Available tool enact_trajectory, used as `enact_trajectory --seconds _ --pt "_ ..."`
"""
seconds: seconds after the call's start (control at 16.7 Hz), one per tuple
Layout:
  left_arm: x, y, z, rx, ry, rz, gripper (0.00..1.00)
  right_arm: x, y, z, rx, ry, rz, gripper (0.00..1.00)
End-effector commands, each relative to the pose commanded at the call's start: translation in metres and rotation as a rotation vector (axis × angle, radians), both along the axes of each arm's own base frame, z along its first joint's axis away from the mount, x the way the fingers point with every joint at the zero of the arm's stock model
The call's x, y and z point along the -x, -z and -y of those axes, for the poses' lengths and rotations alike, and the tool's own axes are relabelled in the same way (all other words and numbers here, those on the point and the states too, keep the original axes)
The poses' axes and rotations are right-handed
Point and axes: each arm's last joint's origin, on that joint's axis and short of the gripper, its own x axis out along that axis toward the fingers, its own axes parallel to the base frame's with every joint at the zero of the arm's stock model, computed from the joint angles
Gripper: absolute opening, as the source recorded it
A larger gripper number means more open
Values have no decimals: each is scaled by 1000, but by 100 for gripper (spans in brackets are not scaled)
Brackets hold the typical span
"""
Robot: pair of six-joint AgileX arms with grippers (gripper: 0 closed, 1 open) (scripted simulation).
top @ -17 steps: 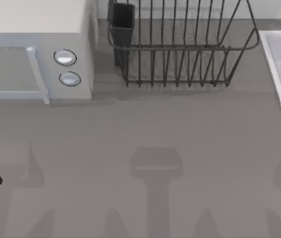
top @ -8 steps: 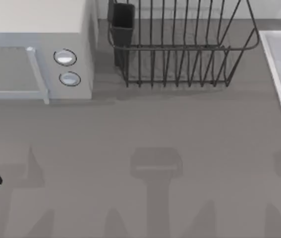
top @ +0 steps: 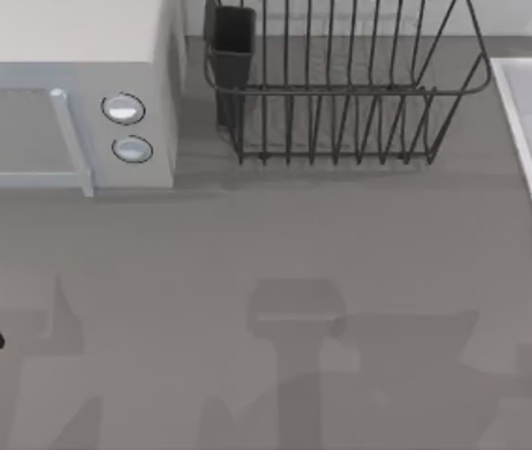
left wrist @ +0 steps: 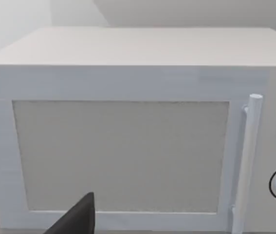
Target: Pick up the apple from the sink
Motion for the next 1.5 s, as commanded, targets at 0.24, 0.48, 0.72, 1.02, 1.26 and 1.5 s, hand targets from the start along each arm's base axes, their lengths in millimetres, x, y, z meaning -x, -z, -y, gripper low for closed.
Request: enact_trajectory --seconds 0.24,0.48,0.72,1.02,1.26,1.5 --pt "0 0 0 0 0 0 100 -67 28 25 -37 7 -315 100" --pt "0 0 0 0 0 0 100 -111 67 47 -81 6 -541 100" --pt "0 0 0 0 0 0 100 -127 88 57 -105 4 -636 100" --pt "0 0 0 0 0 0 100 -128 89 56 -104 -1 -639 100" --pt "0 0 0 0 0 0 100 -132 114 57 -107 0 -648 100" --pt "0 0 0 0 0 0 100 -137 176 60 -102 2 -627 100"
